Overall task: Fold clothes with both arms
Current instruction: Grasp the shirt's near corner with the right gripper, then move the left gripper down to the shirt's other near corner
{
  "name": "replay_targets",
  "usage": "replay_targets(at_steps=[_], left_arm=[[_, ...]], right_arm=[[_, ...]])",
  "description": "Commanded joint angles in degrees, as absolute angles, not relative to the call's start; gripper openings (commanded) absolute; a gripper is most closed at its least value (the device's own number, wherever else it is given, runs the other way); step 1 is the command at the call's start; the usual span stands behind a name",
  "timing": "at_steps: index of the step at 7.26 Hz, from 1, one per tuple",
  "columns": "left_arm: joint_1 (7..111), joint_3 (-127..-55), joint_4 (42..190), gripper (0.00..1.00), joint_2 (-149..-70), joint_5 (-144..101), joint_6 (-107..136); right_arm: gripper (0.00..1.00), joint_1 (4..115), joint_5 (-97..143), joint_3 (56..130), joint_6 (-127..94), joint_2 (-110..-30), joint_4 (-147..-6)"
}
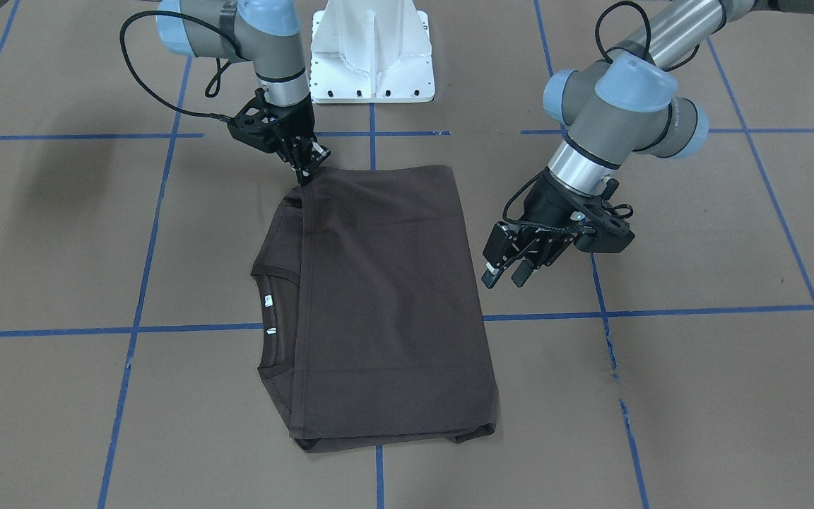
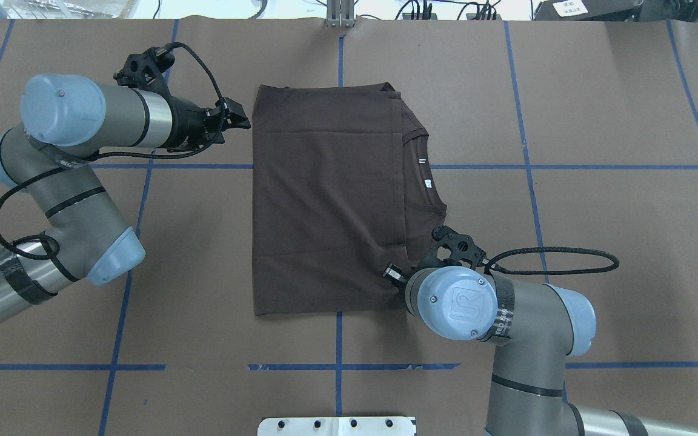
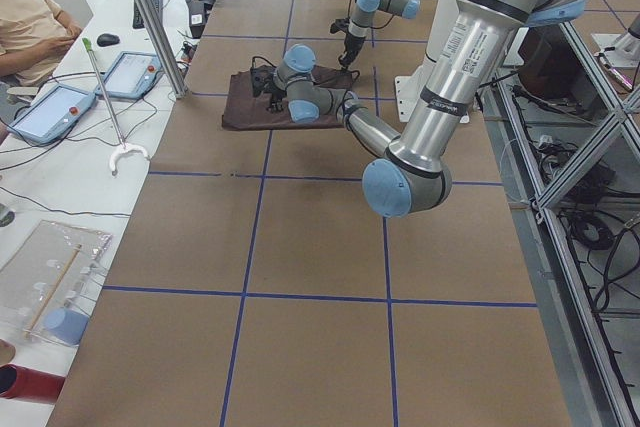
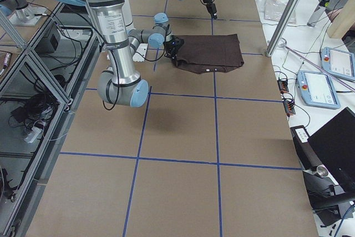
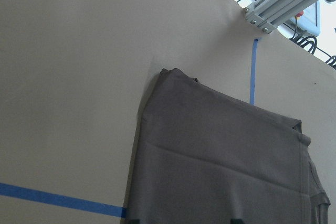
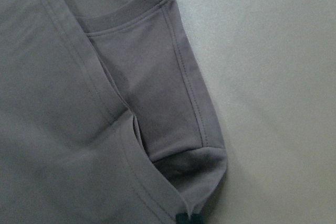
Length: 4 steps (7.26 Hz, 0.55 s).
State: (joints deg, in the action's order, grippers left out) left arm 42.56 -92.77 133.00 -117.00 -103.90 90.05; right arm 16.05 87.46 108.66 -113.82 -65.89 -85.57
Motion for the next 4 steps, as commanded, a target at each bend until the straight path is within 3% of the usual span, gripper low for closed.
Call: replay_targets(at_steps=[1, 4], left_arm=[[37.8, -96.7, 132.8, 0.66, -114.6, -98.1, 95.5], [26.6, -108.2, 118.6, 0.66, -112.3, -88.4, 103.6]], right_arm=[[0.0, 16.1, 88.2, 112.0, -113.8, -67.9, -86.0], [0.0, 16.0, 89.4, 112.2, -113.9, -68.3, -85.9]])
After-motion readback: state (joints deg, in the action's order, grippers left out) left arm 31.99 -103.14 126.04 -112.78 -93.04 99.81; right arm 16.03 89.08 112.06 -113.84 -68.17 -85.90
